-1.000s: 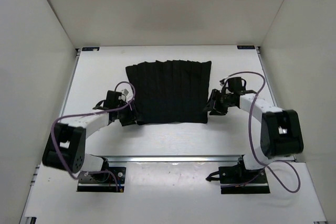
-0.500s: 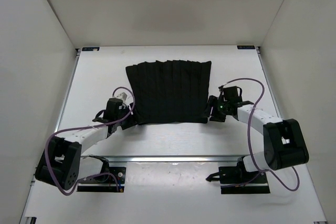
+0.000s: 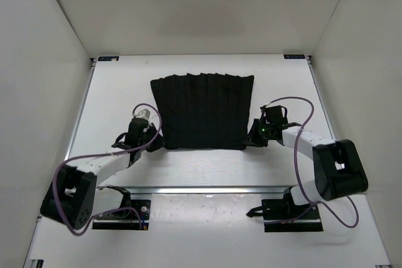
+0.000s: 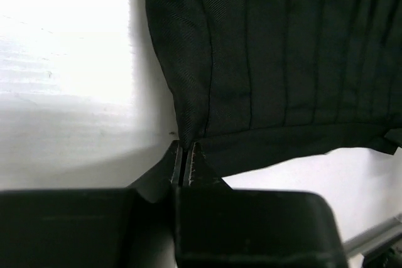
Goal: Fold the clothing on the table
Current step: Fold the skirt
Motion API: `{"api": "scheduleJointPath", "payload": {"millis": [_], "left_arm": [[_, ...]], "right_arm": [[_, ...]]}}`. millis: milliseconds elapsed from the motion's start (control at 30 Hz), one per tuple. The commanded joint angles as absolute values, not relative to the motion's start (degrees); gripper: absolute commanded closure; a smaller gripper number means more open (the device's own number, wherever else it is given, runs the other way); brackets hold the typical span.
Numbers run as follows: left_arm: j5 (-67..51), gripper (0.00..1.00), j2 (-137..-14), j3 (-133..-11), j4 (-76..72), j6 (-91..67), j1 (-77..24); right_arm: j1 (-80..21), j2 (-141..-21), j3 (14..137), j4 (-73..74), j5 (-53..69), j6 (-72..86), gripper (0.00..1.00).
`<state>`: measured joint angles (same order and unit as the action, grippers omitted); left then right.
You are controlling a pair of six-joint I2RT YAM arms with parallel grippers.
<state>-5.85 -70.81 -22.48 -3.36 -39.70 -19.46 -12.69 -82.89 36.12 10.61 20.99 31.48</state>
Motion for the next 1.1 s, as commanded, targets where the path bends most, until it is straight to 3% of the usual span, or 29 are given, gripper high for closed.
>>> {"api": "scheduleJointPath", "payload": {"millis": [0, 233, 467, 667, 867, 967, 1067], "left_arm": [[-6.2, 1.00, -61.8, -23.1, 3.0, -37.8, -18.0], [-8.3, 1.00, -44.9, -31.9, 24.8, -34.0, -16.9], [-12.1, 1.00, -30.8, -28.1, 37.4, -37.0, -22.2], [-14.9, 1.00, -24.3, -32.9, 48.5, -36.5, -19.8], [-13.5, 1.00, -29.9, -36.1, 43.1, -37.4, -19.6], [-13.2, 1.00, -35.7, -36.4, 35.5, -36.8, -17.4], [-15.3, 1.00, -45.1, -37.3, 26.1, -36.8, -14.2]], "right_arm": [[-12.0, -75.2, 39.1, 16.8, 21.4, 29.9, 1.00], [-8.3, -59.8, 45.8, 34.2, 25.9, 23.2, 1.00], [-14.7, -43.9, 39.2, 46.0, 24.6, 25.9, 1.00], [-9.5, -29.5, 40.0, 57.4, 29.4, 27.5, 1.00], [-3.9, -33.4, 44.6, 56.8, 31.6, 24.7, 1.00], [-4.3, -40.0, 45.4, 50.3, 27.0, 26.0, 1.00], [-0.1, -45.3, 43.3, 41.2, 31.3, 27.1, 1.00]]}}
